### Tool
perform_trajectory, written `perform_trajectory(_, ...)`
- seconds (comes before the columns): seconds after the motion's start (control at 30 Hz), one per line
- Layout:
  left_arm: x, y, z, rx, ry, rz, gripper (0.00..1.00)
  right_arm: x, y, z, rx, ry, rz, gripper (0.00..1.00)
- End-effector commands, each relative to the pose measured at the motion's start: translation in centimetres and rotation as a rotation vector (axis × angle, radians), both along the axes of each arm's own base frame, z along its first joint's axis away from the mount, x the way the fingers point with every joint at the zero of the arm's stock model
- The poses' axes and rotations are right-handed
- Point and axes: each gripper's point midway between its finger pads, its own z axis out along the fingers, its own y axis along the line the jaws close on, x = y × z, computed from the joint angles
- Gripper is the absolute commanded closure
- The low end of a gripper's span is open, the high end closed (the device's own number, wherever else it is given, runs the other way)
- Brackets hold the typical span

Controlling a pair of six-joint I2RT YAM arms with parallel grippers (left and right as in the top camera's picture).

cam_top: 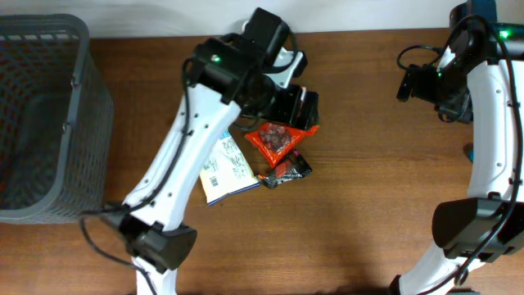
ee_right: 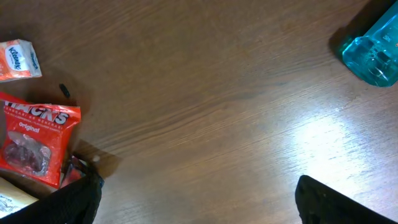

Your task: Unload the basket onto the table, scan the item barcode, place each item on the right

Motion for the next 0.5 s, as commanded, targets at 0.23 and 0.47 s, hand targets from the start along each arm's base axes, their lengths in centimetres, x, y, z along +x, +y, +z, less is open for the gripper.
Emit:
perform_trajectory(0.23, 0.0, -3.4, -2.5, 0.059, -0.039, -0.042, 0.01, 0.0, 0.0, -0.1, 0.005, 0.001, -0.003, 0.02)
perform_trajectory(0.47, 1.0, -5.1, -5.3, 0.072, -0.022, -0.058, 0.01, 0.0, 0.0, 0.0, 0.006, -0.002, -0.003, 0.01)
